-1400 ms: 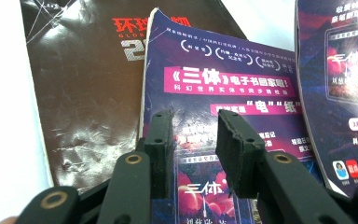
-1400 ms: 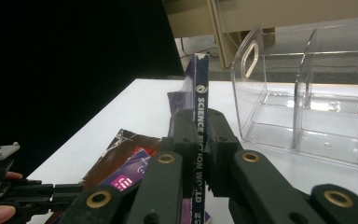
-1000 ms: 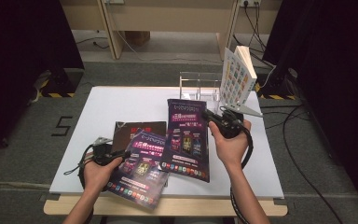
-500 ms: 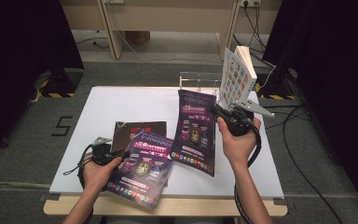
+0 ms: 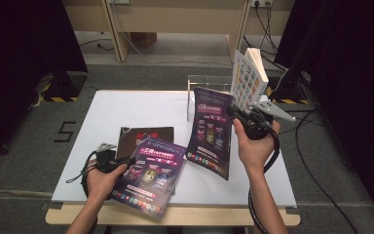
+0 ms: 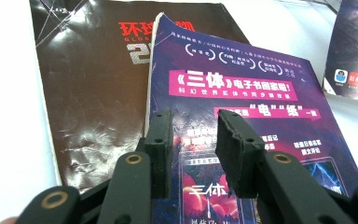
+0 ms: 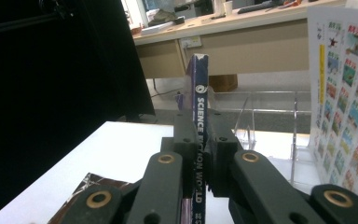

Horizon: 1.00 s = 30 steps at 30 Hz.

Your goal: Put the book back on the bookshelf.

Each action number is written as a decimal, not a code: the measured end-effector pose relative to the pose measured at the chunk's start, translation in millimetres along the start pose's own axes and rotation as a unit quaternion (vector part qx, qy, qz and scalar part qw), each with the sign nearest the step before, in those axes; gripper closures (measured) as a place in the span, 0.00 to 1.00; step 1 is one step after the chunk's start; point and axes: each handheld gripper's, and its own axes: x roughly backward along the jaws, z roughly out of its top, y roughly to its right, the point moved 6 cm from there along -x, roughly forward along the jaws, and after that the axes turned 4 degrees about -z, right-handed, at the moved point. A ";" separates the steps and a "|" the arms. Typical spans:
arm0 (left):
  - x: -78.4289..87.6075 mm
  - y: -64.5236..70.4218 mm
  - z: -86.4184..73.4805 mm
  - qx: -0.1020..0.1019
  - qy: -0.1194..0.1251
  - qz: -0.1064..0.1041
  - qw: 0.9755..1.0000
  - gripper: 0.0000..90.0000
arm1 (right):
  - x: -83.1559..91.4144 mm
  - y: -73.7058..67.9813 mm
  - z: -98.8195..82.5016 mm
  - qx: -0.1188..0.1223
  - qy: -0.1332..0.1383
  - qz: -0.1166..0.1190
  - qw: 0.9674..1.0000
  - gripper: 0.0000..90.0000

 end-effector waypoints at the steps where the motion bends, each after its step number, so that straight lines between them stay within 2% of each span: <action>1: -0.1 -0.1 -0.1 0.000 0.000 0.000 1.000 0.73 | 0.8 0.4 1.0 0.000 0.002 -0.001 1.000 0.94; 15: -0.6 -0.2 -0.4 -0.001 -0.001 0.000 1.000 0.73 | 6.8 6.1 13.4 0.007 0.026 -0.019 0.999 0.94; 30: -1.3 -0.6 -0.8 -0.003 -0.001 0.001 1.000 0.73 | 7.0 11.0 19.5 0.008 0.027 -0.029 0.999 0.94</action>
